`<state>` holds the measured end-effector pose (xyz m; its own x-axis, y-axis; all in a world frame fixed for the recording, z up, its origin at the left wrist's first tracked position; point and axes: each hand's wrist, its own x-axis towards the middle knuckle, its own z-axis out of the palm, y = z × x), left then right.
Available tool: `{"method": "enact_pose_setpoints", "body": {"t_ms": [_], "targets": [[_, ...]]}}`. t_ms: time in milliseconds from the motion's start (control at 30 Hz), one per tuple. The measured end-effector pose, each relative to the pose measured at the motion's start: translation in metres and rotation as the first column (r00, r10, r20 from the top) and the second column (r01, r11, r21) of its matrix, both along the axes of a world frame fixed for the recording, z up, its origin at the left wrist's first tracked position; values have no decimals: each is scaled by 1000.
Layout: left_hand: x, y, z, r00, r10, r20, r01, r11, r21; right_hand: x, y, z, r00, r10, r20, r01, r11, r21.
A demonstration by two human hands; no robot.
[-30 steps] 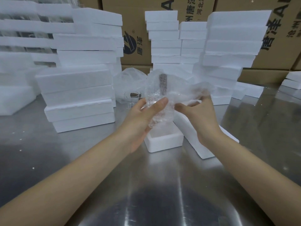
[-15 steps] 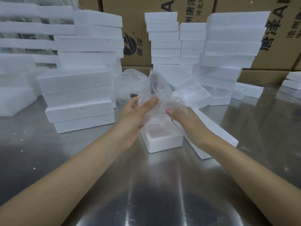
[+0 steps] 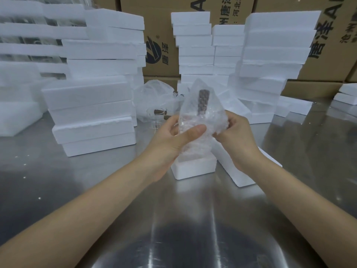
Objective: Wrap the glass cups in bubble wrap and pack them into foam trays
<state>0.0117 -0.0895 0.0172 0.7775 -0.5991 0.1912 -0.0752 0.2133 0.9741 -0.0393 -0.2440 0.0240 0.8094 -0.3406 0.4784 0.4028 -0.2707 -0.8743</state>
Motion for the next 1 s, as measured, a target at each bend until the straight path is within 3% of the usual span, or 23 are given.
{"method": "enact_pose_setpoints", "body": {"t_ms": [167,300,433,633,733,800,900,1000], "targets": [[4,-1,-1,991,97,-96,-107,988,-112,-1,4,0,985,103,-140,-126,977,-172],[8,1,-2,986,133,-102,-145,982,-118,3,10,-3,937,231,-263,-241,971,-8],[7,1,-2,994,103,-42,-107,988,-114,3,1,-4,936,304,-174,-283,949,138],[6,-3,-7,989,103,107,-103,995,-12,7,-4,-10,950,216,-225,-156,954,256],[4,-3,-7,983,53,176,-58,998,19,7,-2,-9,957,180,-229,-146,977,157],[2,-5,-9,978,-4,206,-6,999,47,3,-1,-5,956,216,-201,-215,976,28],[1,-6,-13,977,-70,203,58,996,68,-4,4,-4,929,272,-250,-289,957,-34],[2,-4,-12,979,-104,177,97,994,49,-2,5,-4,936,187,-299,-226,969,-104]]}}
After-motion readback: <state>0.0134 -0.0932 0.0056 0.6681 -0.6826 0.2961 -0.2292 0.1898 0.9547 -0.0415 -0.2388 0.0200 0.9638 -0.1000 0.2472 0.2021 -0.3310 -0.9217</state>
